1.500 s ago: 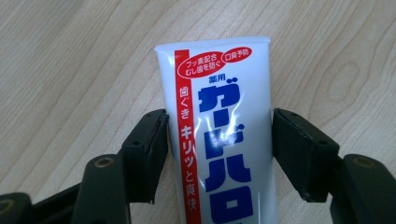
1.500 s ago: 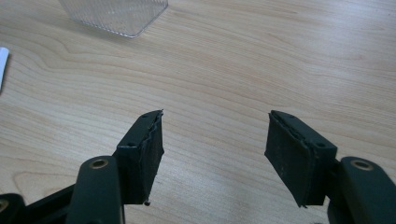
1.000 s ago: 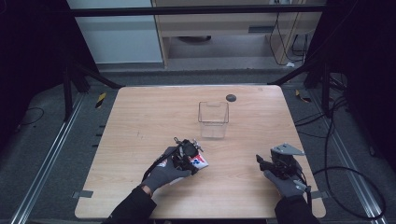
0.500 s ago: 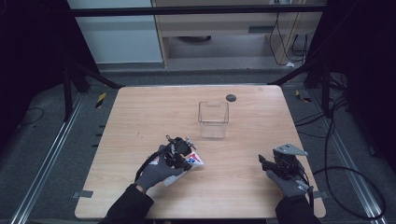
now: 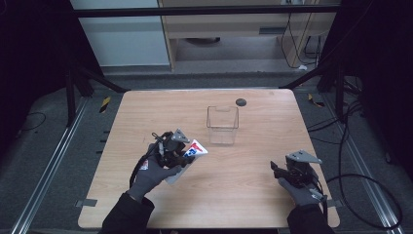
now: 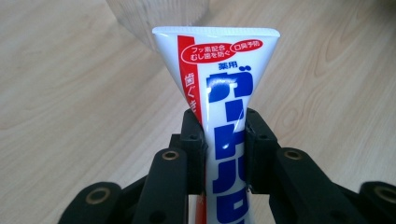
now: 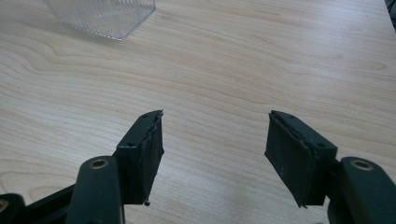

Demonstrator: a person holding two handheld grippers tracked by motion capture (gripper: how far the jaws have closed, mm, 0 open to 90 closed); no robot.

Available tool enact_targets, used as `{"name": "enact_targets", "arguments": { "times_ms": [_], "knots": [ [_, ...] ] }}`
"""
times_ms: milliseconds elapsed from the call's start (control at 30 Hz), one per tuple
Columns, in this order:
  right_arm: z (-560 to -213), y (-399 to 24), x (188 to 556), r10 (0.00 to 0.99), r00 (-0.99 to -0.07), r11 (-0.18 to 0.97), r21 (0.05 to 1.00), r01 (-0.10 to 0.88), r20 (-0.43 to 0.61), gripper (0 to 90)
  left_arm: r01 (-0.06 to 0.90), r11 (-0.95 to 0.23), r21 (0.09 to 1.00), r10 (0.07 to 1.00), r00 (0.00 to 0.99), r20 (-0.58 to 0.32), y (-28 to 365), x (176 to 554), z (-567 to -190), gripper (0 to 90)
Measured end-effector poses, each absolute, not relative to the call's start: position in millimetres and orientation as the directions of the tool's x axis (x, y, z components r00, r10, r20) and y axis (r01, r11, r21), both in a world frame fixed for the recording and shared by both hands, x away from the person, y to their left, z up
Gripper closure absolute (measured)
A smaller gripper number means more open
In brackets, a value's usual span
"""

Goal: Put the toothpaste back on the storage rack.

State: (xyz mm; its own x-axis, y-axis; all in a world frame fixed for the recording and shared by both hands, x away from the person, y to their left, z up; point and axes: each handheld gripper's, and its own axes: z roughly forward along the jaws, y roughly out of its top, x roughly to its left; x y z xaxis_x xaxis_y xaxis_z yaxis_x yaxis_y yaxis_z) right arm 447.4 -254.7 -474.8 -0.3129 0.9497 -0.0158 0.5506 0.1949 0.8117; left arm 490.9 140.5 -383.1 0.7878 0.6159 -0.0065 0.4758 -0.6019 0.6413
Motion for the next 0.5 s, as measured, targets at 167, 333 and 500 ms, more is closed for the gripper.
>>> {"name": "enact_targets", "arguments": {
  "times_ms": [167, 333, 500],
  "knots": [
    [-474, -255, 447, 0.951, -0.309, 0.194, 0.815, 0.546, -0.019, 36.3, 0.451, -0.522, 0.724, 0.68, 0.733, 0.034, 144, 499, -375, 72.7],
    [-475, -254, 447, 0.951, -0.308, 0.195, 0.816, 0.545, -0.022, 36.3, 0.429, -0.424, 0.798, 0.734, 0.679, 0.025, 144, 512, -364, 72.7],
    [-475, -255, 447, 0.949, -0.312, 0.205, 0.815, 0.542, -0.031, 36.1, 0.41, -0.349, 0.843, 0.791, 0.611, 0.031, 142, 523, -358, 72.7]
  ]
}}
